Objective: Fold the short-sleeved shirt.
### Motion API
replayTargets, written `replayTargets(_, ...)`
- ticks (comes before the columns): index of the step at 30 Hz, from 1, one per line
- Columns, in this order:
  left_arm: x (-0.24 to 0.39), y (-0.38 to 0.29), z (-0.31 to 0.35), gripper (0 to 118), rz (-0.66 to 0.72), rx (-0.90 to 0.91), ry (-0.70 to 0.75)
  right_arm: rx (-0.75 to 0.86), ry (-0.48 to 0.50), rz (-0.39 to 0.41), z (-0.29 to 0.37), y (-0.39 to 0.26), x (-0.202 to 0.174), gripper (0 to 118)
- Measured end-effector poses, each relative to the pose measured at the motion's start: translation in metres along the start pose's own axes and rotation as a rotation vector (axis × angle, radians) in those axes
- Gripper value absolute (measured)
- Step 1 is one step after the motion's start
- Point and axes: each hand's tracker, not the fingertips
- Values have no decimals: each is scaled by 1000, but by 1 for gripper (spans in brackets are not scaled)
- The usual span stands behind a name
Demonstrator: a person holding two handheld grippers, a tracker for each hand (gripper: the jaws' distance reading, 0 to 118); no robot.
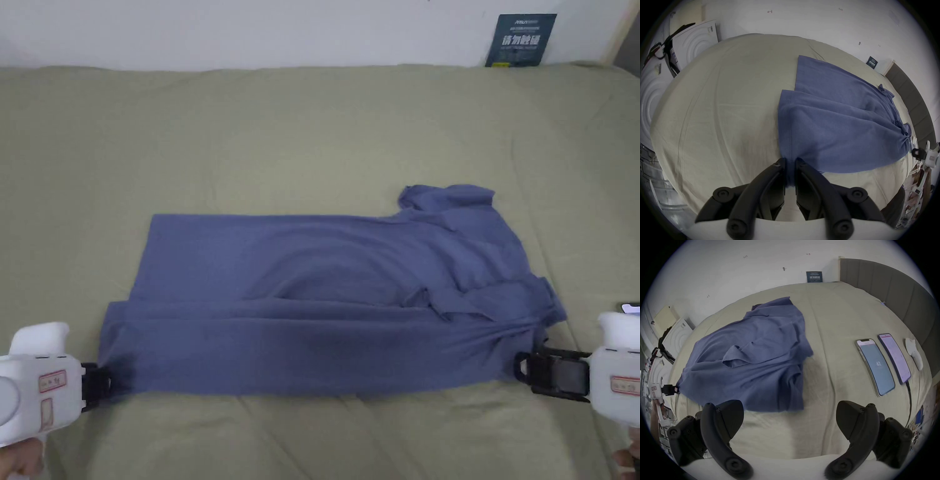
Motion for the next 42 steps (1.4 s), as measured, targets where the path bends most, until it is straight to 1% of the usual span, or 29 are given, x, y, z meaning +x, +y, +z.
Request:
replayTargets(2,-1,3,-1,11,-1,2,5,-58,-32,25,-16,-8,-10,113)
replayTargets(3,-1,5,-3,10,6,-9,-7,-58,-42,26,-24,-7,-12,100)
replayTargets(4,1,2,-3,10,10,-10,-6,-84,-26,32,-29,-6,-12,65)
replayTargets(5,1,3,-3,11,13,-12,-5,-95,4,30,-26,1,-11,21)
replayTargets(6,0,4,-2,10,11,-16,-7,-86,22,23,-26,2,-12,12)
replayTargets(7,-1,6,-2,11,15,-12,-13,-81,11,34,-24,3,-14,12)
replayTargets(8,-14,11,-12,10,14,-14,-12,-84,28,30,-20,6,-19,12)
replayTargets(10,-20,18,-11,10,6,-12,6,-69,35,70,-20,4,-17,11)
replayTargets(11,-23,20,-9,10,5,-10,11,-72,33,67,-15,4,-17,11)
replayTargets(12,-9,7,-3,10,4,-5,11,-63,36,66,-10,3,-17,12)
replayTargets(13,-10,6,0,10,3,-1,14,-37,64,32,7,1,-5,11)
replayTargets(15,-8,-1,12,9,-4,-8,14,-17,86,6,24,-4,0,12)
replayTargets(17,-1,-13,28,9,-10,6,12,-1,63,29,42,-16,-12,11)
replayTargets(19,-4,-26,40,9,-8,7,15,-4,59,50,56,-32,-13,12)
replayTargets(20,-4,-34,49,9,-9,7,13,-8,60,44,62,-40,-12,12)
replayTargets(21,-6,-44,56,9,-11,2,8,-25,81,10,61,-47,-1,12)
replayTargets(22,-7,-57,62,9,-4,-8,4,-33,92,3,67,-57,2,12)
replayTargets(26,-18,-96,73,9,-4,-35,-1,-55,94,8,79,-90,10,12)
replayTargets(29,-26,-105,62,9,23,-37,-22,-65,98,-17,76,-98,15,12)
replayTargets(31,-25,-109,62,9,25,-49,-4,-61,98,-28,75,-96,15,13)
replayTargets(32,-21,-105,71,16,34,-37,-14,-57,95,-28,72,-94,17,24)
replayTargets(33,-23,-105,71,66,34,-27,-41,-62,93,-33,69,-91,17,68)
replayTargets(34,-23,-104,71,115,37,-19,-50,-70,61,-35,69,-90,16,105)
replayTargets(35,-25,-103,70,117,40,-21,-16,-76,46,-16,72,-90,18,118)
replayTargets(36,-29,-101,70,113,39,-46,14,-69,50,6,76,-91,18,114)
replayTargets(37,-36,-91,82,113,-7,49,15,-30,43,15,87,-92,15,114)
replayTargets(39,-40,-76,85,113,20,0,-1,-27,33,22,98,-82,14,114)
replayTargets(41,-33,-67,77,113,31,34,-30,-18,56,13,95,-66,19,113)
replayTargets(42,-28,-56,73,112,21,63,-58,14,63,6,94,-58,17,102)
